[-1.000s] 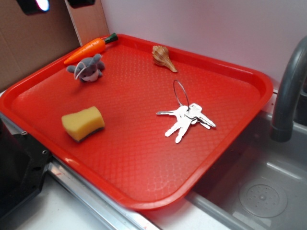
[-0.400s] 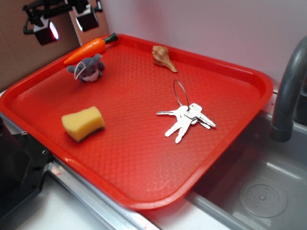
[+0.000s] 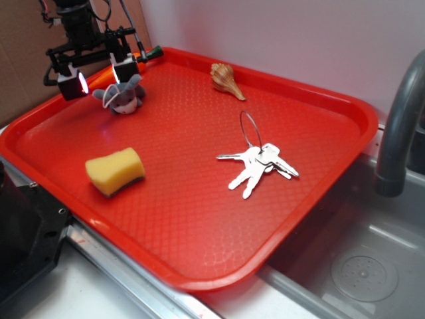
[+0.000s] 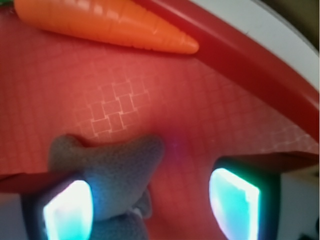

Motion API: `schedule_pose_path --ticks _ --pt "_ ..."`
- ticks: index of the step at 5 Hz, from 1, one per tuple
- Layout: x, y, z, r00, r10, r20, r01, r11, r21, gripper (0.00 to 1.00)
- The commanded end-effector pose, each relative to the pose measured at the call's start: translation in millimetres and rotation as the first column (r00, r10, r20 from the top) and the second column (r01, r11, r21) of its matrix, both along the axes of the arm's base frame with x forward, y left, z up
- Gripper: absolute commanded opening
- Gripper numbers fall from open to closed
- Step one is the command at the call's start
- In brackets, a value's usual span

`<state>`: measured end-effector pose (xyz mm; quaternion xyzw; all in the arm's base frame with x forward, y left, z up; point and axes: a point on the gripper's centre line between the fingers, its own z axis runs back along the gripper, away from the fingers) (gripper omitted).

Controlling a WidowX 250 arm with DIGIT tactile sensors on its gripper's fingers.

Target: Grab the gray animal.

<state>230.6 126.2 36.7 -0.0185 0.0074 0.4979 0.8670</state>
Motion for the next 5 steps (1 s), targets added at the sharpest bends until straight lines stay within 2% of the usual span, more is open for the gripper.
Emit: schedule_pose_path --ticks 1,2,3,4,5 --pt "5 -16 -16 0.997 0.073 -0.039 -0.074 0.997 -0.027 0.05" --pt "8 -27 -19 0.997 0.064 -0.053 -0.064 0.998 -0.009 0.0" --pt "8 -31 -11 0.999 0.031 -0.036 -0.03 0.999 0.019 0.0" --pt "4 -36 10 1.0 0.007 0.008 -0.008 0.999 0.033 0.0" --pt "-6 -42 44 0.995 -0.049 0.083 0.045 0.998 0.041 0.0"
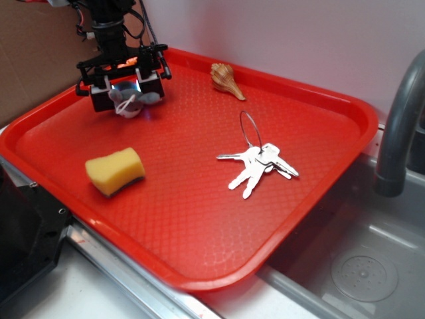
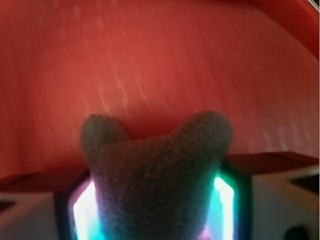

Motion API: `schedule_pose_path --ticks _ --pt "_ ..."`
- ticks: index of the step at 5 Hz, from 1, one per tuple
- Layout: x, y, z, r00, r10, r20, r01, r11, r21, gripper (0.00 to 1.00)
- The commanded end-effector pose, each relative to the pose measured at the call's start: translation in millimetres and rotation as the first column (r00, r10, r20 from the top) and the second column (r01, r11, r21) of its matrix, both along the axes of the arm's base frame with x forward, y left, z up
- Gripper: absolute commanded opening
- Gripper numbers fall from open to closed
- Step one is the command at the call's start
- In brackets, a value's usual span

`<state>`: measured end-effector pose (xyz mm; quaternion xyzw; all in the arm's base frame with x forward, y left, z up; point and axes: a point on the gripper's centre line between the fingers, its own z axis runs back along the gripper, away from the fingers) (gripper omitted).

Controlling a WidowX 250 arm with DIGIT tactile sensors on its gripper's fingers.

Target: Grab the gray animal.

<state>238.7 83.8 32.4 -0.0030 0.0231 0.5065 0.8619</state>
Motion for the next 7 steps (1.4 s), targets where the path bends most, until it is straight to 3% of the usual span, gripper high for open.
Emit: schedule_pose_path --ticks 1,3,4,5,6,7 --pt "-23 -12 99 0.948 -0.309 0.078 0.31 0.951 -0.005 0.0" --pt "-56 -17 165 0.806 -0.578 0.129 0.577 0.815 0.047 0.0" --pt "-62 -20 177 0.755 -0.643 0.133 0.633 0.766 0.108 0.0" --pt "-66 -24 193 0.652 -0.739 0.167 0.713 0.673 0.197 0.0" --pt "-60 -42 199 0.624 -0.753 0.211 0.732 0.657 0.182 0.0" --pt "-56 -68 200 0.586 -0.783 0.21 0.767 0.619 0.169 0.0"
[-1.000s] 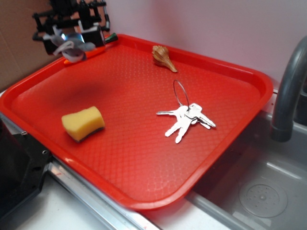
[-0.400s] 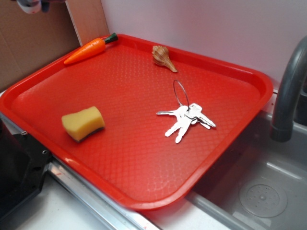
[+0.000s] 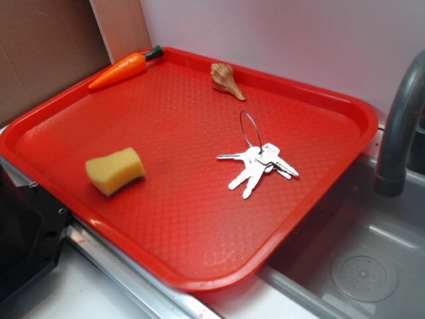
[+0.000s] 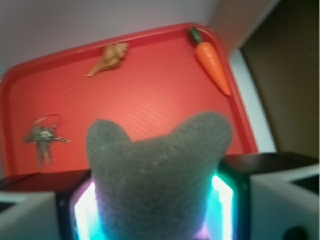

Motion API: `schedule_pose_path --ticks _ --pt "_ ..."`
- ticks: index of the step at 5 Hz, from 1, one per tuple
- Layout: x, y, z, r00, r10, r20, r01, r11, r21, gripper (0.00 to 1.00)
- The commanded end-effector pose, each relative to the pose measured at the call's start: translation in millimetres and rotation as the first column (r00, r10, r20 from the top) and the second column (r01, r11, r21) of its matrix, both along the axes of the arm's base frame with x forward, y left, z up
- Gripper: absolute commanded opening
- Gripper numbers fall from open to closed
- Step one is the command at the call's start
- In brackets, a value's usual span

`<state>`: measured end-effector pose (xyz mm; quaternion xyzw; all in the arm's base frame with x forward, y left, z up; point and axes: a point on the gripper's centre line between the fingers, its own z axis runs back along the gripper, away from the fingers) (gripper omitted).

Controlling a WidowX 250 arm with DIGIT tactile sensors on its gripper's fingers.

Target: Grab the gray animal.

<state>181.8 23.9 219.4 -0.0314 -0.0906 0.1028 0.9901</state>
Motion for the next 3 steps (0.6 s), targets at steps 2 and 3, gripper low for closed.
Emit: schedule_pose_path --ticks 2,3 --pt "10.3 -41.9 -2.5 0.994 -0.089 -0.063 0.089 0.996 0.009 0.0" --pt "13.1 -35.6 -4.7 0.995 -0.078 -0.065 0.079 0.997 0.02 0.0"
